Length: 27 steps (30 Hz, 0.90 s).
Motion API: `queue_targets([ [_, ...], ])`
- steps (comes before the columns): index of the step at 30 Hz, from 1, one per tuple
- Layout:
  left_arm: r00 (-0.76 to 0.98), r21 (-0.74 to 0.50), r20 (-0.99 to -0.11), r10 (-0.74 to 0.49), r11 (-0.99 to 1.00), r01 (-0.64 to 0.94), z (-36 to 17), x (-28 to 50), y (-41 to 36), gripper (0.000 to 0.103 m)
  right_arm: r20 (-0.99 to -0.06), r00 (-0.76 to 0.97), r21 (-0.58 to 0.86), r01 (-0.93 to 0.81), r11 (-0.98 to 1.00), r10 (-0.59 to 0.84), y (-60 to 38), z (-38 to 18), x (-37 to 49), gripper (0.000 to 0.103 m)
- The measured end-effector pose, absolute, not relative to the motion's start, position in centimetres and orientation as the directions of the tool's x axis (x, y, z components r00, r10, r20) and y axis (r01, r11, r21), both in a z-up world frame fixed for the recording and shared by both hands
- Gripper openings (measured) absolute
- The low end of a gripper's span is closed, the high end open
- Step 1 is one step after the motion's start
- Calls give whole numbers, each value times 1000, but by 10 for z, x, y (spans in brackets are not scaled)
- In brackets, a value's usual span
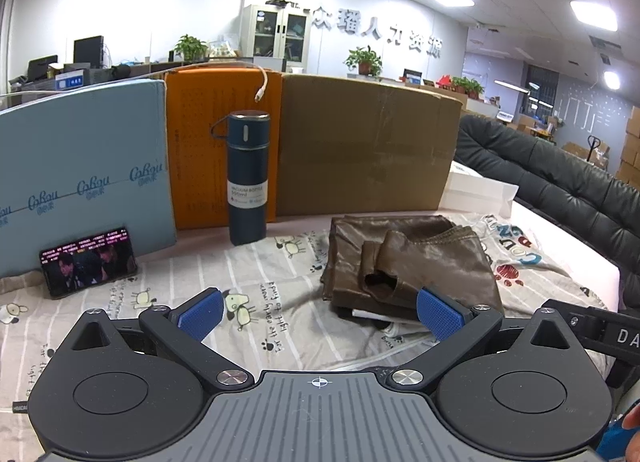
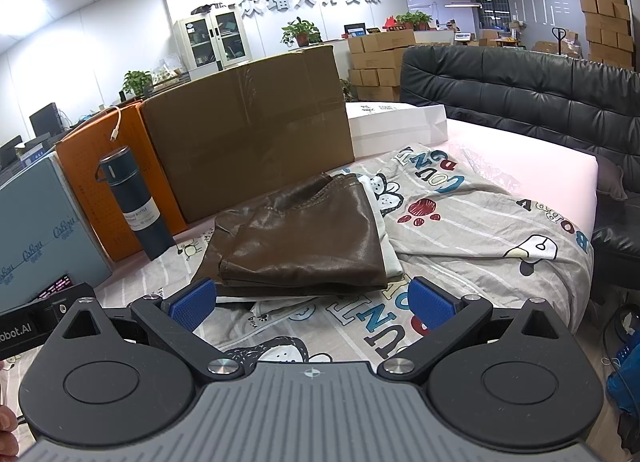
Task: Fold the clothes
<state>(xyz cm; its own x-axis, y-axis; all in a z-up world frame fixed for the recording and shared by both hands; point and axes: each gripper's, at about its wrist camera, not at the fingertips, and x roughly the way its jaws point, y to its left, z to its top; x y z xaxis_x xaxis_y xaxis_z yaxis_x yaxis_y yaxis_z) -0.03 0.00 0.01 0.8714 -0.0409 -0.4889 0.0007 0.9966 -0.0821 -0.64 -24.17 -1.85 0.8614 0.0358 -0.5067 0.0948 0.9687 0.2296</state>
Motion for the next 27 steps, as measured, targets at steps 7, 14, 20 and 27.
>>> queue_targets([
  [7, 867, -114, -496, -48, 993, -10, -5, 2, 4, 103, -505, 862, 227, 90, 970, 38, -240, -18, -6, 103],
  [14, 848, -129, -529, -38, 991, -36, -5, 6, 7, 103, -516, 856, 226, 88, 970, 42, -240, -21, -3, 103],
  [20, 848, -126, -529, -41, 992, -31, -6, 5, 6, 103, -518, 854, 222, 84, 972, 45, -238, -20, -2, 103],
  [27, 846, -127, -531, -50, 992, -22, -6, 7, 6, 103, -524, 850, 218, 79, 973, 48, -236, -20, 1, 103],
])
